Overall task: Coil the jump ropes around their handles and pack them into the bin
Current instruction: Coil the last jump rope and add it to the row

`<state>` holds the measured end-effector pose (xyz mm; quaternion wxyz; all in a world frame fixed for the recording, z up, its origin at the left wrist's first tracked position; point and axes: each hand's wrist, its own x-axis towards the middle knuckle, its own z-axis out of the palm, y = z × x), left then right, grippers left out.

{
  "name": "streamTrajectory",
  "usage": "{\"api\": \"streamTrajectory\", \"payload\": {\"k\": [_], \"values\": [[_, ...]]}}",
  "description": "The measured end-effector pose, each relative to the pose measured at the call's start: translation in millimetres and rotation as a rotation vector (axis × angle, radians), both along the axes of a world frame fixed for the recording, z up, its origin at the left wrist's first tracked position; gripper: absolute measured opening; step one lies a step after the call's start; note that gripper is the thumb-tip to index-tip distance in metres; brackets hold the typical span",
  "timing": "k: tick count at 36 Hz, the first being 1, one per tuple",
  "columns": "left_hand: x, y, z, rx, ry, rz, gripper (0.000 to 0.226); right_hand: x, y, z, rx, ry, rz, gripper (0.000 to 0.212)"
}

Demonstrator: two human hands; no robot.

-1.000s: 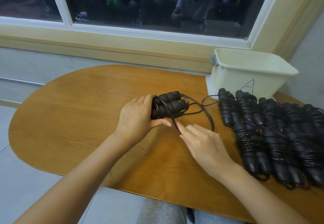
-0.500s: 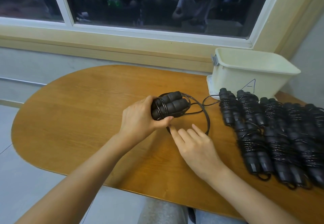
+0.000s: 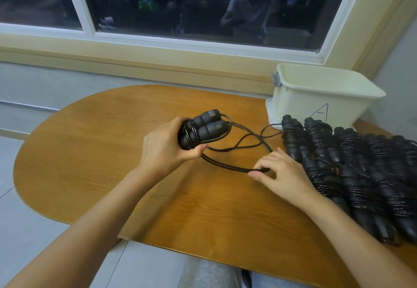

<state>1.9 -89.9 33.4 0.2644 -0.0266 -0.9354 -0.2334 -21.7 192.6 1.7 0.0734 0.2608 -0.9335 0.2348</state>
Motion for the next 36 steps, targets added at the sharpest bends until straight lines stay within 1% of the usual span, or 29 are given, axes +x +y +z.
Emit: {"api": "streamTrajectory", "payload": {"k": [2, 4, 6, 9, 13, 16, 18, 20, 23, 25, 27, 29, 31, 34, 36], "values": [[0.9, -3.1, -2.1, 0.002, 0.007, -0.013, 0.072, -8.9, 5.9, 6.6, -0.087, -0.179, 0.003, 0.045], [2.0, -5.6, -4.3, -0.001, 0.023, -0.034, 0.071, -14.1, 8.2, 18.4, -0.18, -0.305, 0.083, 0.037], [3.2, -7.6, -5.7, -0.003, 0.045, -0.064, 0.069, -19.2, 8.4, 31.3, -0.227, -0.409, 0.158, 0.031], [5.0, -9.7, -5.0, -0.029, 0.067, -0.126, 0.068, -27.9, 10.4, 44.6, -0.263, -0.535, 0.155, 0.028], [7.3, -9.4, -4.1, -0.051, 0.109, -0.226, 0.066, -38.7, 9.5, 55.2, -0.358, -0.633, 0.111, 0.032], [8.0, -5.7, -2.7, -0.079, 0.158, -0.329, 0.064, -51.9, 5.7, 57.5, -0.368, -0.69, 0.056, 0.033], [8.6, 0.1, -2.3, -0.148, 0.197, -0.407, 0.064, -59.7, 0.0, 58.9, -0.352, -0.727, 0.009, 0.032], [10.0, 9.7, -2.1, -0.262, 0.239, -0.465, 0.065, -64.0, -8.4, 62.0, -0.328, -0.704, -0.01, 0.035], [10.6, 24.0, -3.7, -0.457, 0.275, -0.522, 0.068, -66.1, -27.6, 69.5, -0.281, -0.618, -0.004, 0.054], [9.6, 28.9, -5.3, -0.582, 0.246, -0.519, 0.073, -63.4, -38.0, 76.6, -0.301, -0.569, -0.009, 0.048], [8.6, 30.0, -7.6, -0.658, 0.203, -0.46, 0.08, -60.0, -46.8, 85.6, -0.329, -0.523, -0.021, 0.042], [8.0, 29.2, -10.5, -0.709, 0.165, -0.362, 0.085, -54.0, -53.6, 92.3, -0.353, -0.465, -0.009, 0.04], [6.4, 28.7, -11.7, -0.727, 0.131, -0.255, 0.085, -38.3, -63.5, 98.7, -0.336, -0.401, 0.012, 0.034], [3.8, 28.1, -8.0, -0.683, 0.07, -0.117, 0.084, -16.1, -75.7, 95.8, -0.225, -0.277, 0.03, 0.028], [2.0, 24.9, -5.2, -0.645, 0.018, -0.052, 0.085, -2.0, -76.7, 90.0, -0.195, -0.239, 0.01, 0.03]]}}
